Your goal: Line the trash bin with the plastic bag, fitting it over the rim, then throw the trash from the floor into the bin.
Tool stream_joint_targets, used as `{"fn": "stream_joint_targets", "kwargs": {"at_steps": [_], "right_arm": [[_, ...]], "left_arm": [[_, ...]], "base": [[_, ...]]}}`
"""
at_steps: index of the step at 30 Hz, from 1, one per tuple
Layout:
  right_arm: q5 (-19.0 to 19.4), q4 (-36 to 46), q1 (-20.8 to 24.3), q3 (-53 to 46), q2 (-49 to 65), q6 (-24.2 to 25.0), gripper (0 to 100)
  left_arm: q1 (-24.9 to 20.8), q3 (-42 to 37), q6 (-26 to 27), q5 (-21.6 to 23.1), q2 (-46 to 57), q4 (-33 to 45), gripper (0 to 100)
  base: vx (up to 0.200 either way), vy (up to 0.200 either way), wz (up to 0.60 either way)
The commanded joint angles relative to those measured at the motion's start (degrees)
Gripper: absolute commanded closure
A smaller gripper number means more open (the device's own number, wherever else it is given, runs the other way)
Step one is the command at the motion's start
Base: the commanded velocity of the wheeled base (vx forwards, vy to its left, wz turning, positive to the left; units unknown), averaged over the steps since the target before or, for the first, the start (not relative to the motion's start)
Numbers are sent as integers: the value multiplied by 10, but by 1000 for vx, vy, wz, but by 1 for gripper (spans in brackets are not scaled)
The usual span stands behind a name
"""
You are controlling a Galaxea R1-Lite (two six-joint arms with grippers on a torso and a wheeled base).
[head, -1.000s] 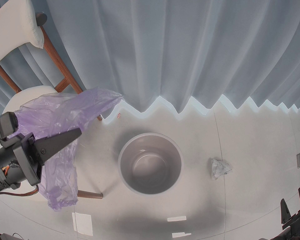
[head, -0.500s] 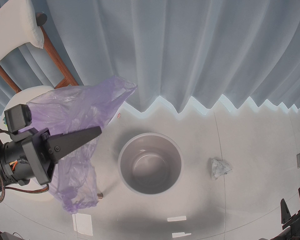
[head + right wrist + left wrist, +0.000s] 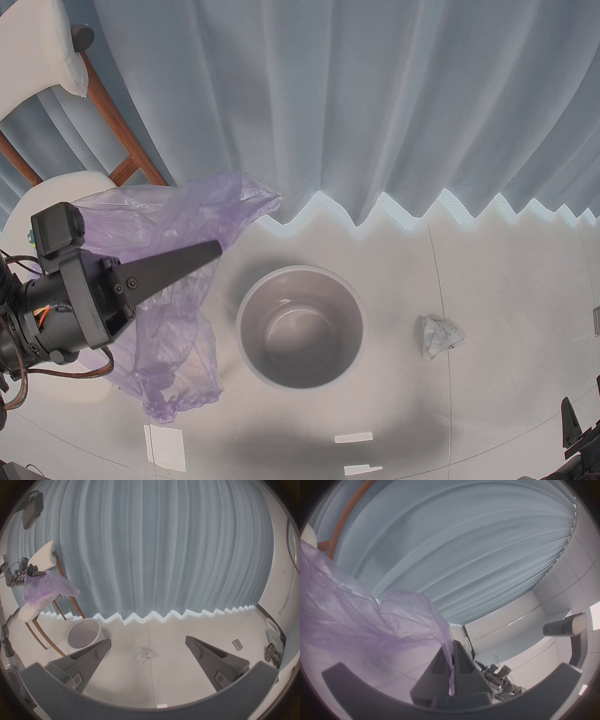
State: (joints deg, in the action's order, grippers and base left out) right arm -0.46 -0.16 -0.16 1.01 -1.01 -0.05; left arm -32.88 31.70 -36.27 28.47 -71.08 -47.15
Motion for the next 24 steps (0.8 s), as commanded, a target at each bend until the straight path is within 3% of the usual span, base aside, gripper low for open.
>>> {"fn": "stream_joint_targets", "kwargs": {"at_steps": [1, 12, 16, 24], "right_arm": [[0, 0, 1, -10, 9, 0, 0], [-1, 0, 0, -10, 9, 0, 0], [0, 0, 1, -10, 10, 0, 0], [-1, 0, 0, -10, 9, 0, 0]], "left_arm": [[-6, -14, -16, 0, -21, -29, 100], [-68, -21, -14, -24, -66, -109, 100], [-93, -25, -15, -49, -91, -174, 100], [-106, -44, -17, -53, -143, -309, 100]], "base": [[0, 0, 0], [0, 0, 0], [0, 0, 0], [0, 0, 0]]}}
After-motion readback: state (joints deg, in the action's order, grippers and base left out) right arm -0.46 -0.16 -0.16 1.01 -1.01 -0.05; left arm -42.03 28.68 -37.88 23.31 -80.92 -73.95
